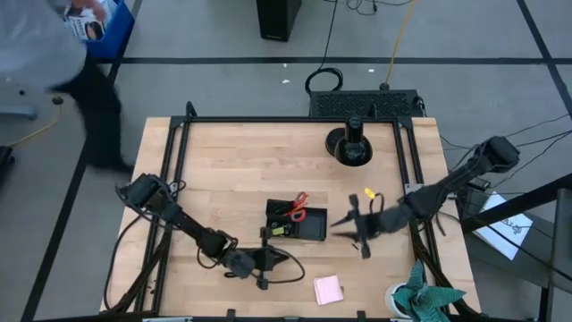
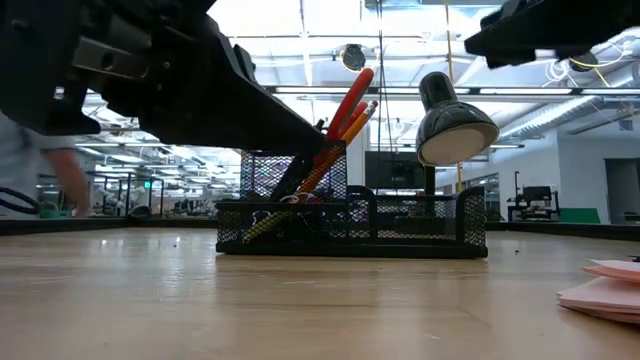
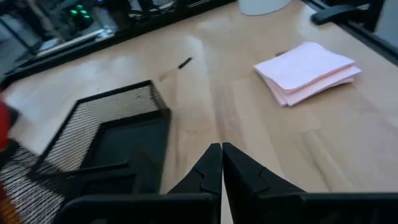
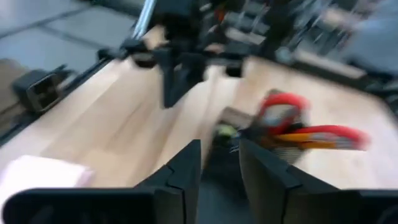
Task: Pick and place office supplies into organizer
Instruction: Put the top pink sticky notes into the black desk organizer
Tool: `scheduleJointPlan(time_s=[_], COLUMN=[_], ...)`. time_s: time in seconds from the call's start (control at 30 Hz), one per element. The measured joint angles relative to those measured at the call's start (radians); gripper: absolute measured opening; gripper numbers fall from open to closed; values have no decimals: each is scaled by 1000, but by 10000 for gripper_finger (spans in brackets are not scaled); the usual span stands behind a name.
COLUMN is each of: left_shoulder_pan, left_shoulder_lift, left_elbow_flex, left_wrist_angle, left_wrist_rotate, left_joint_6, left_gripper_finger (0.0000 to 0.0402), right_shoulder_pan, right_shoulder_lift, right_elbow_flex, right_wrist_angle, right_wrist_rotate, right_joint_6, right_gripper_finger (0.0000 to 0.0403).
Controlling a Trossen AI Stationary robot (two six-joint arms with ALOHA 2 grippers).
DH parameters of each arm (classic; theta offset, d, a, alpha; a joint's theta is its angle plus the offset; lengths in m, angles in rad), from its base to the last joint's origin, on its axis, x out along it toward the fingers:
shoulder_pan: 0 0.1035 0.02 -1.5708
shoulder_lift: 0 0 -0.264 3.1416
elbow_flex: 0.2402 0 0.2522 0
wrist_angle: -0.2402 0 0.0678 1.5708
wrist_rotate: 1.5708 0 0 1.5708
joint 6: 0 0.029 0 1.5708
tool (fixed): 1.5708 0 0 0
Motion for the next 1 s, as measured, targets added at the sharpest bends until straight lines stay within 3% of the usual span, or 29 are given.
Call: scheduleJointPlan(time_s=[0.1, 0.27, 0.47, 1.0], left_shoulder_pan=[9, 2, -37, -85], left_shoulder_lift=[0, 0, 0, 0], left_elbow_flex=[0, 0, 0, 0], left_wrist_angle=[1, 5, 7, 40], left_wrist_rotate=[29, 98, 89, 78], left_joint_6=[-3, -17, -41, -102], left_gripper_finger=[13, 6, 13, 3], right_shoulder_pan=[54, 143, 232, 320], right_shoulder_lift=[81, 220, 369, 646], right_elbow_flex=[135, 307, 396, 405], right_wrist_angle=[-163, -355, -349, -100], right_wrist_rotate=[-6, -123, -162, -221], right_joint_6=[85, 207, 238, 561], right_gripper_finger=[110, 89, 8, 1])
